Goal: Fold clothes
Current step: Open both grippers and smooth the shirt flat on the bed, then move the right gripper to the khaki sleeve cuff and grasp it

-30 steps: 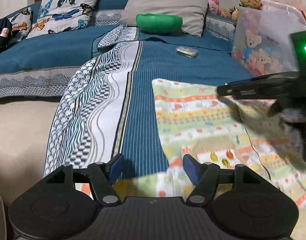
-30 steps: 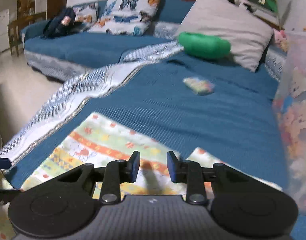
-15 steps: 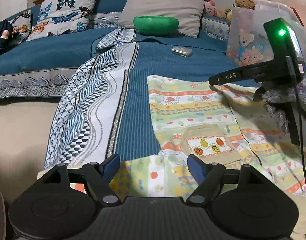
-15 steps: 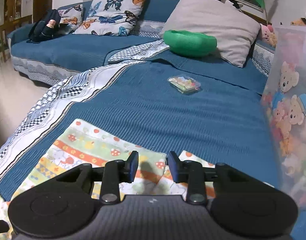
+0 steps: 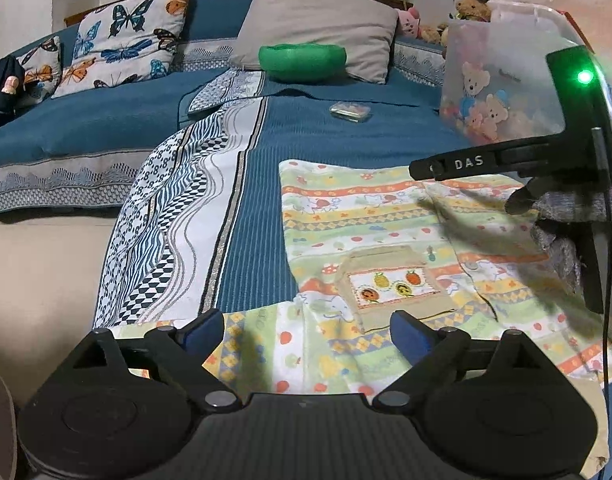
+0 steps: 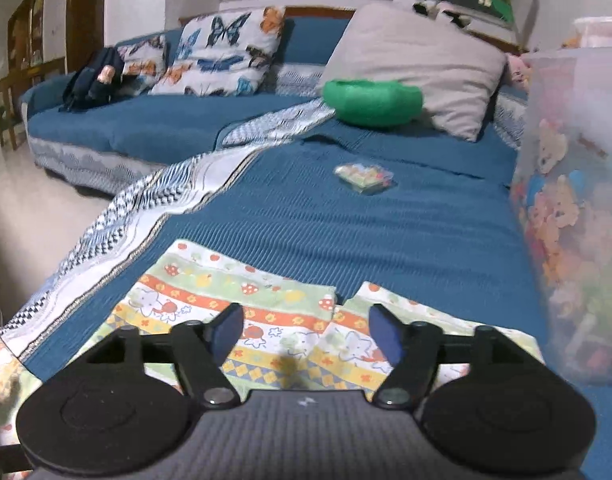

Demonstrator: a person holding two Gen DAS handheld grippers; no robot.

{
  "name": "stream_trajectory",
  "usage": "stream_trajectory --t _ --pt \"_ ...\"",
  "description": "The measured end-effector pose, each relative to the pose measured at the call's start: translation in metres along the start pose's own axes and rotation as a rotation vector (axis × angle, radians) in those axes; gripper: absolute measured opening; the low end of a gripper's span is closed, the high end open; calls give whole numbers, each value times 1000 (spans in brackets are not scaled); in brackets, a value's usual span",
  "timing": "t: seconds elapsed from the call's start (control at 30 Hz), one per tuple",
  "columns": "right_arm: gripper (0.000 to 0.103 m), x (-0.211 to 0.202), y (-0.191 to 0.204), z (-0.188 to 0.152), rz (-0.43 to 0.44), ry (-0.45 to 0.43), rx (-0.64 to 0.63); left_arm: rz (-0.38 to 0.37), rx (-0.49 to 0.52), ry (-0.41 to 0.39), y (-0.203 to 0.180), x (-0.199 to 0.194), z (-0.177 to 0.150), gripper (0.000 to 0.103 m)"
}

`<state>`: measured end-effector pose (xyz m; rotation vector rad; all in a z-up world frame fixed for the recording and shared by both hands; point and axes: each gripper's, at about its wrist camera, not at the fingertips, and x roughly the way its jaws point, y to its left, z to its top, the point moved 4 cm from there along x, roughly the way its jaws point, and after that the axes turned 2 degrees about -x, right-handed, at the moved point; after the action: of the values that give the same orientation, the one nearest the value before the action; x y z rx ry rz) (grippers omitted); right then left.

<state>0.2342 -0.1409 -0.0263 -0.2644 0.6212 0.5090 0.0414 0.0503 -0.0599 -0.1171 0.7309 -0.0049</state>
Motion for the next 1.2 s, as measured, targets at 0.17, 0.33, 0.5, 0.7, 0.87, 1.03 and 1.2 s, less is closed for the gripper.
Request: stream_trajectory --t 0.17,0.33,0.5,0.7,0.87,1.03,1.2 --pt "95 -34 -7 -7 -59 -70 34 0 35 -27 -10 -8 -1 99" --pt "103 -73 -15 -22 -128 -114 72 -35 51 -31 -22 -11 -2 103" --pt "103 -110 -22 -48 -219 -105 97 -70 75 -13 -36 -11 -3 103" --pt "103 -149 -33 -85 -253 -97 239 -94 143 38 -49 -3 -3 103" --pt "103 -168 -41 -120 -290 -34 310 -101 202 75 -59 1 -5 103" --pt "103 -189 -53 -147 -347 3 346 -99 241 114 -70 3 -7 103" --pt "99 -214 -79 -176 -404 2 442 -84 281 129 -83 -1 -6 103"
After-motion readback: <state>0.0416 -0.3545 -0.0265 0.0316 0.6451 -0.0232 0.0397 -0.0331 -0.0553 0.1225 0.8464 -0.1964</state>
